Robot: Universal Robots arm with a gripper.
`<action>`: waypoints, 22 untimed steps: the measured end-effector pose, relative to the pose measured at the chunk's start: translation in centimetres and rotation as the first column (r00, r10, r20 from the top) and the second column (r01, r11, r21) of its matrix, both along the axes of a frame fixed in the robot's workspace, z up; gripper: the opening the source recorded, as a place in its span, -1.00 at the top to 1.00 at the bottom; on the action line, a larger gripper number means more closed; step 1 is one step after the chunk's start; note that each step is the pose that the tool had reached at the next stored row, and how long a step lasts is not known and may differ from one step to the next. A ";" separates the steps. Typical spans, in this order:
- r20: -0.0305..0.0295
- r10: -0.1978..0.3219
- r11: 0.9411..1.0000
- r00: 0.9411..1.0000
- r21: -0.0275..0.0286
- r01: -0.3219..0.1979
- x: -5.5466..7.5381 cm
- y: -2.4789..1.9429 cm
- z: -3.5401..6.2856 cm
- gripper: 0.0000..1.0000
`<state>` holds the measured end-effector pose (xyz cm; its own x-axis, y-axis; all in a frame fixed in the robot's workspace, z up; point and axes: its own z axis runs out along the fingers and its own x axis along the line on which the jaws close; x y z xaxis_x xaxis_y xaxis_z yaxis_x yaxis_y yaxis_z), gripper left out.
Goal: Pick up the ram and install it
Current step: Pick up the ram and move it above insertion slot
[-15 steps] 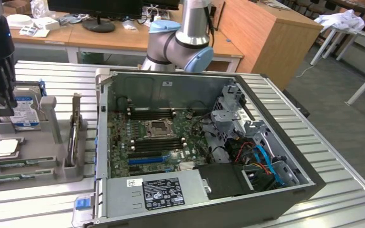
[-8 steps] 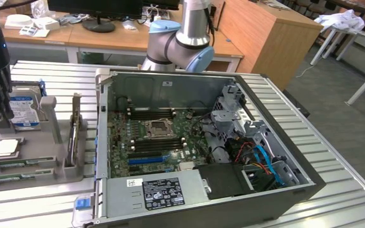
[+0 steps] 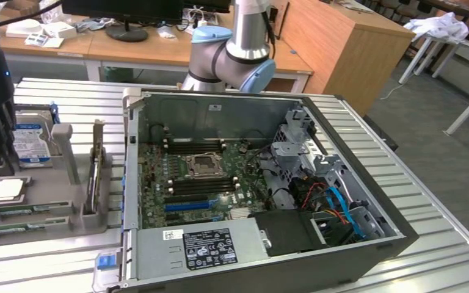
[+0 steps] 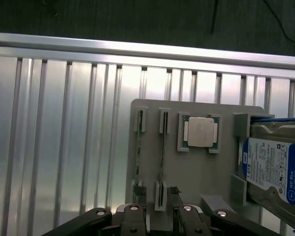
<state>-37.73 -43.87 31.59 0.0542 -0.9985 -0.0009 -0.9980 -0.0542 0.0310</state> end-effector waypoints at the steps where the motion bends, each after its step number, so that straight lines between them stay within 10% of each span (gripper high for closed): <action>1: 0.000 0.000 1.000 1.000 0.000 0.000 0.0 -0.04 -0.18 0.38; 22: 0.000 0.000 1.000 1.000 0.000 0.000 0.0 -1.92 -3.99 0.38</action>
